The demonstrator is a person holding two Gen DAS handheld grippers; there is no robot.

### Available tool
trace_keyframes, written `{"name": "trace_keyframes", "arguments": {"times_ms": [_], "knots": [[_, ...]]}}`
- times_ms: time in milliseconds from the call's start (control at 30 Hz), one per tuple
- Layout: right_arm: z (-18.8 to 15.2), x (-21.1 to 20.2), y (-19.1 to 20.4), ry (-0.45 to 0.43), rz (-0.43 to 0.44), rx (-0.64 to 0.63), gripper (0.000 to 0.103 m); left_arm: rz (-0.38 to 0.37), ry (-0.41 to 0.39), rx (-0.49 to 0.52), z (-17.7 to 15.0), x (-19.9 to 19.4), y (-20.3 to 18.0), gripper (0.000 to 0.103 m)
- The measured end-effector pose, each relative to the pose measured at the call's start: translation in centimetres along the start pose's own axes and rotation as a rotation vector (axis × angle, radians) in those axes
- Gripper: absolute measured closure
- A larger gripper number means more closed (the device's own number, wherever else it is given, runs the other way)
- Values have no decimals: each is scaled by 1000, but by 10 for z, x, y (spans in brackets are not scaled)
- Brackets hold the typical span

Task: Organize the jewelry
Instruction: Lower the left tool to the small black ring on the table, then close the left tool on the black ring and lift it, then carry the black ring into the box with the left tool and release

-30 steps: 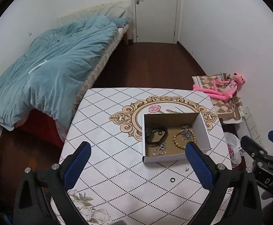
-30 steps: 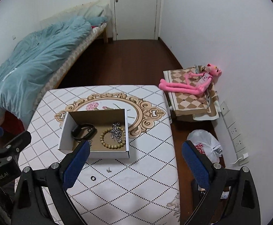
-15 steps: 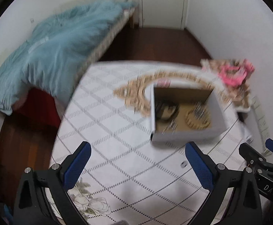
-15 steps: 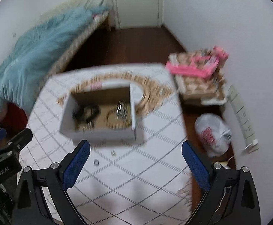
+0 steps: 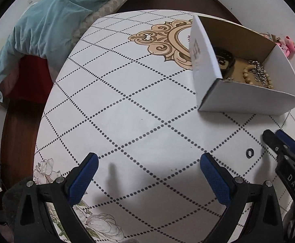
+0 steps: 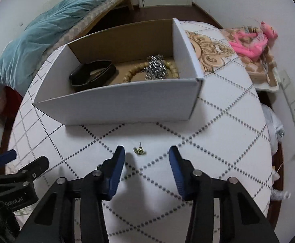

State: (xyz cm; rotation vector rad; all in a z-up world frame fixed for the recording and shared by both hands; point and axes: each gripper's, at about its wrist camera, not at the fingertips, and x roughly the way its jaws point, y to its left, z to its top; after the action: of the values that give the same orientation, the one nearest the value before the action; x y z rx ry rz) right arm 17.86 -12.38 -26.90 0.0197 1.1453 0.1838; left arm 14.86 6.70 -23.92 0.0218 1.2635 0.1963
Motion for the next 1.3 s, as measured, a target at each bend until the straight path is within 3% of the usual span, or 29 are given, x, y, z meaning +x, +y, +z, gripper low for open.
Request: {"name": "trace_keyframes", "arguments": {"times_ms": [33,167,400,533,567,833,900,1067,1300], "knots": [[0,0,1,-3,-5,-9,93,-1,-2,1,0,0,0,1],[-3,-6,-2,-21,-10,-10,94,-46,-9,0,0,-5,-10,1],[-16,-41,-50,-54,-45,99,94,-172,-14,78,-15,-7,-62,4],[-25,-50,-74,-50,-71,146,94,-189,-26,143,-20,-6,-89,36],[-27,-51,-80,-47,-76,157,94,-183,-30,154,-20,-4,-92,36],[-39,-48,-92,-35,-93,192,94,-189,-102,225,-18,-6,-108,87],[-39,-47,-90,-37,-92,193,94,-195,-102,224,-15,-6,-106,93],[-36,-52,-87,-52,-82,191,94,-215,-117,210,-11,-10,-97,93],[-10,-79,-74,-98,4,191,94,-281,-180,167,10,-57,-74,93]]}}
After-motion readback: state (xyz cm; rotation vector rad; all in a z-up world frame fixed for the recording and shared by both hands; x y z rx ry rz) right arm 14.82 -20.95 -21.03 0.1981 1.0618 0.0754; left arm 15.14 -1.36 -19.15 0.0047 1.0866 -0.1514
